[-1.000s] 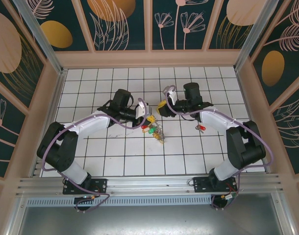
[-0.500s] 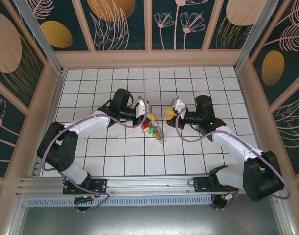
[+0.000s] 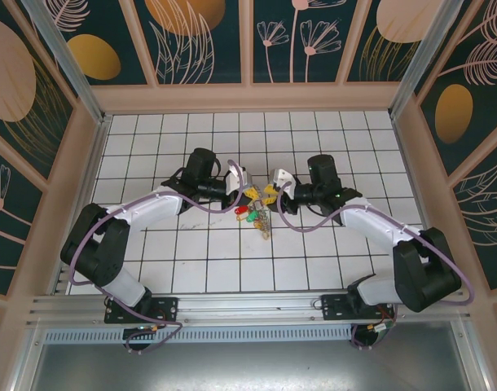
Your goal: Put the keys on the keyring
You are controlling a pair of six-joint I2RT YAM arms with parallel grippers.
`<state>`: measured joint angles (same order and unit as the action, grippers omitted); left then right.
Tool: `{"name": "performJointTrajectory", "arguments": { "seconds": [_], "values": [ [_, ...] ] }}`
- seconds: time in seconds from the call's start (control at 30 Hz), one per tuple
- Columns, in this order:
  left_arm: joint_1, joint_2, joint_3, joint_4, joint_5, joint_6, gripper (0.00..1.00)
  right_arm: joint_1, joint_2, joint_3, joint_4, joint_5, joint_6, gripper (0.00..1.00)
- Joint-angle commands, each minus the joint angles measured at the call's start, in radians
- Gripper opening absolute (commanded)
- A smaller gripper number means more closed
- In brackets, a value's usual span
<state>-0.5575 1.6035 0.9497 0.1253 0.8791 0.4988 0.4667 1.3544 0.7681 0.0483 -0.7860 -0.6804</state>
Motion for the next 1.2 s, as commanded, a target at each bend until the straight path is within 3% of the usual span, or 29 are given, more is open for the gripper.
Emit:
{"name": "performJointTrajectory", "arguments": {
  "seconds": [0.0,0.07,0.23,0.3,0.47,0.53,0.67,0.8,0.87,1.07,1.17],
  "values": [
    [-0.004,-0.031,-0.008,0.05,0.03,-0.014,0.0,0.006,0.017,0.043,0.006,-0.029,-0.033,0.3],
    [-0.004,-0.029,-0.008,0.051,0.032,-0.015,0.0,0.006,0.024,0.04,0.016,-0.037,-0.034,0.24],
    [-0.004,-0.022,-0.005,0.052,0.038,-0.017,0.0,0.006,0.037,0.038,0.051,-0.051,-0.012,0.2],
    [-0.004,-0.02,-0.005,0.051,0.039,-0.017,0.0,0.006,0.037,0.037,0.064,-0.056,-0.006,0.13],
    [-0.003,-0.014,-0.007,0.051,0.032,-0.017,0.0,0.003,0.035,0.028,0.088,-0.065,0.009,0.09],
    [-0.004,-0.011,-0.007,0.05,0.031,-0.017,0.0,0.001,0.034,0.028,0.085,-0.078,0.009,0.02],
    [-0.004,-0.01,-0.009,0.052,0.033,-0.017,0.0,-0.002,0.031,0.028,0.088,-0.088,0.013,0.17],
    [-0.004,-0.008,-0.006,0.051,0.031,-0.016,0.0,-0.003,0.028,0.028,0.091,-0.101,0.013,0.18],
    [-0.004,-0.01,-0.006,0.05,0.032,-0.016,0.0,-0.005,0.031,0.028,0.091,-0.099,0.015,0.11],
    [-0.004,-0.017,-0.012,0.051,0.022,-0.016,0.0,-0.008,0.033,0.028,0.06,-0.071,0.0,0.05],
    [-0.004,-0.019,-0.026,0.061,0.015,-0.019,0.11,-0.014,0.027,0.025,0.071,-0.085,0.003,0.0]
  ]
}}
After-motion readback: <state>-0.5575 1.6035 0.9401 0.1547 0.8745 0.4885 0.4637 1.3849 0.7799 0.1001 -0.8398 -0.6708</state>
